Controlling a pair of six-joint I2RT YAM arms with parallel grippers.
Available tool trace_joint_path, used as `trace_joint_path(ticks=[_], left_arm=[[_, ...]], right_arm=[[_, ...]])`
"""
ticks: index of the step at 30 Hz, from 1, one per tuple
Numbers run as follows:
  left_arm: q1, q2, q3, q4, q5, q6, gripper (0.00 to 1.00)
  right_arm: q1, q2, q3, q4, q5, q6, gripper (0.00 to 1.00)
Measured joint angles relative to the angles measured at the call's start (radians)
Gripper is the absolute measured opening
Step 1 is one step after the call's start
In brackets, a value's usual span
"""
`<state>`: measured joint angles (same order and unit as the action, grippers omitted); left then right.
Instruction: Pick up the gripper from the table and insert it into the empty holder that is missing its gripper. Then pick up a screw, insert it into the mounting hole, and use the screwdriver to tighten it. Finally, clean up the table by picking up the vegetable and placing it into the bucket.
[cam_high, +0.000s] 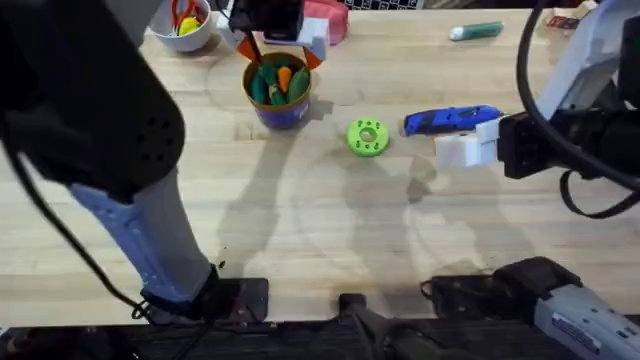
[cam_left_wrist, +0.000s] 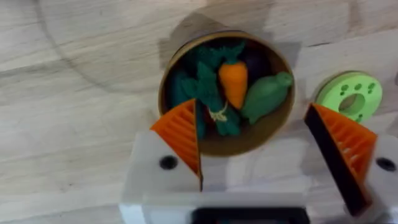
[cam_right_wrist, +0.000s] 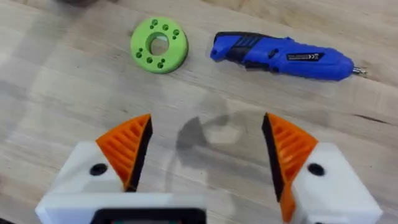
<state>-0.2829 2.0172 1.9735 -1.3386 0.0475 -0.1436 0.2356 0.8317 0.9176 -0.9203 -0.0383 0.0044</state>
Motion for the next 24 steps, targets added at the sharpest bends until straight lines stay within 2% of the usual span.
trace_joint_path(ticks=[6,9,13,18,24], left_arm=[[0.000,-0.183,-0.055,-0.003,-0.004,0.000,0.987],[0.000,-0.350,-0.149,0.013,-0.020,0.000,0.985],[0.000,-0.559,-0.341,0.086,-0.034,-0.011,0.985],[0.000,-0.793,-0.656,0.207,-0.041,-0.052,0.986],[0.000,-0.978,-0.964,0.282,-0.016,-0.085,0.986]], right_arm=[[0.000,0.000,0.000,0.000,0.000,0.000,0.994],[0.000,0.000,0.000,-0.008,0.000,0.009,0.994],[0.000,0.000,0.000,-0.019,0.000,0.045,0.994],[0.000,0.000,0.000,-0.049,0.000,0.085,0.994],[0.000,0.000,0.000,-0.051,0.000,0.105,0.994]])
